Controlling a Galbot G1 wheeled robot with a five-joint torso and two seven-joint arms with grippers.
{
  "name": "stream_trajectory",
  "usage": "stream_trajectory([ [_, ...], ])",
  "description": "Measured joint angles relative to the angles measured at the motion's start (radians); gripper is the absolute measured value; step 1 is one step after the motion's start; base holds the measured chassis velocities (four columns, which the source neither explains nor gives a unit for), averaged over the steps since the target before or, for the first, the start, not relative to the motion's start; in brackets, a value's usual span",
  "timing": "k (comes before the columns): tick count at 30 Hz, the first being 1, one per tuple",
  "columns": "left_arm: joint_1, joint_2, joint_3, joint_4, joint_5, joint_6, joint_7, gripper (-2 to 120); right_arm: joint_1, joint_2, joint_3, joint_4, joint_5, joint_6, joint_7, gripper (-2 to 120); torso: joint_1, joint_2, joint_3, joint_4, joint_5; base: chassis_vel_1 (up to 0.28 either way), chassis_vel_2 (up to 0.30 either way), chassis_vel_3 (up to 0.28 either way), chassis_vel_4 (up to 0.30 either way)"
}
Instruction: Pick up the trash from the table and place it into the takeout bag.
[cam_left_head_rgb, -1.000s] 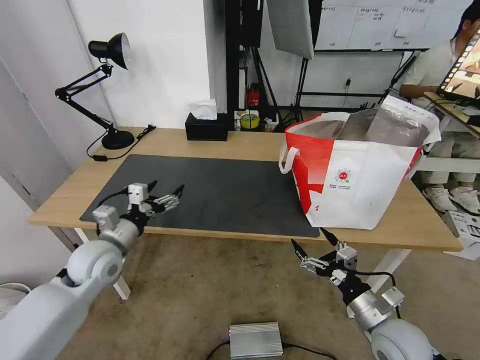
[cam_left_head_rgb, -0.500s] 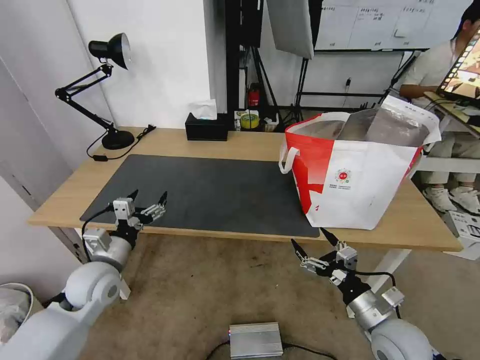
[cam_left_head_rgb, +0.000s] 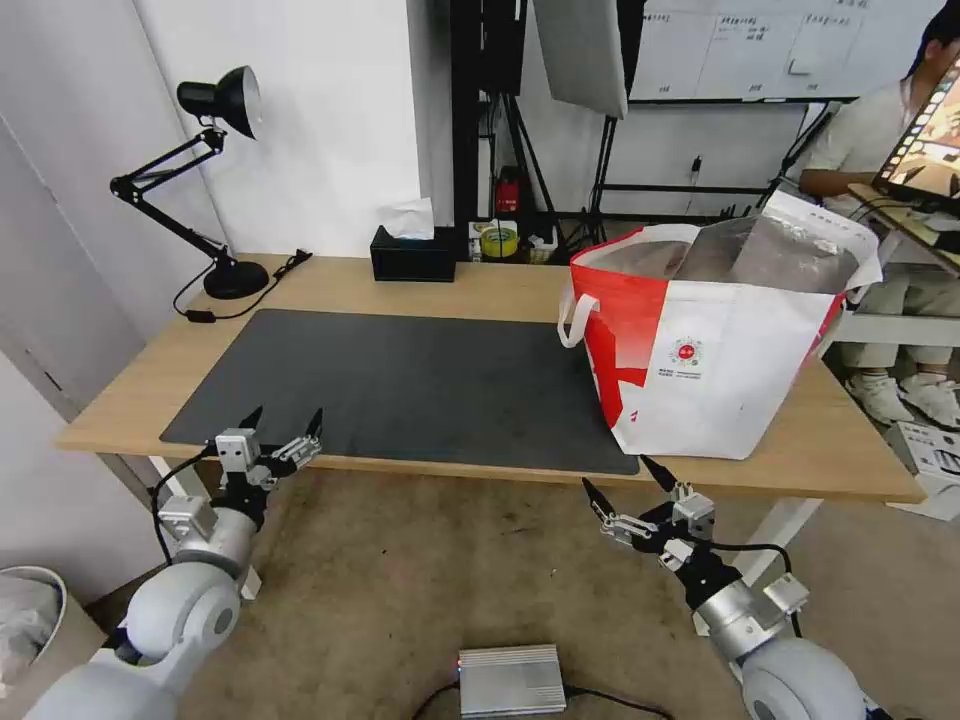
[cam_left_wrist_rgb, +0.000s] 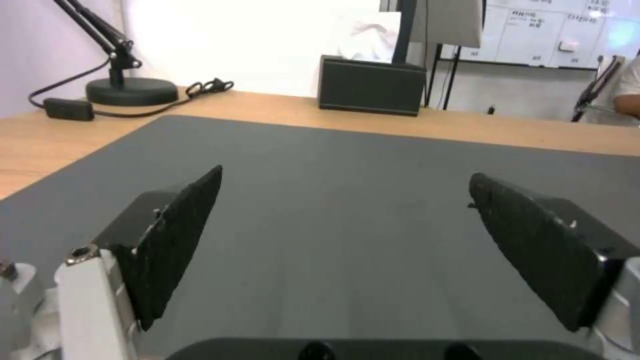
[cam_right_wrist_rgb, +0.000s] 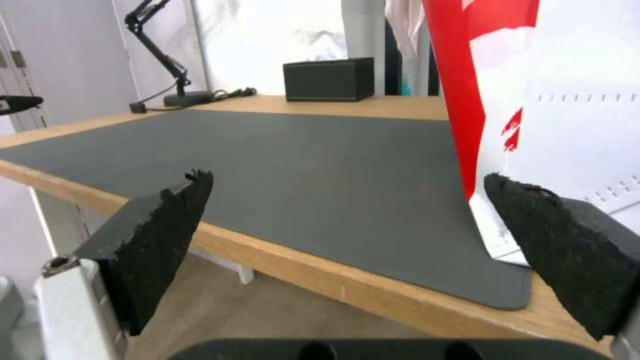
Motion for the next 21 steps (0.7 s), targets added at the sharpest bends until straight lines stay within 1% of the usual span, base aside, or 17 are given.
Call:
stream_trajectory([
  [21,0.005,-0.006,-0.003,-0.005,-0.002,0.001,-0.003,100,0.000,0.000,0.000,0.000,0.000,0.000,0.000,100,0.000,0.000,0.000,0.0000,0.0000,0.000,0.000,0.000,0.000],
])
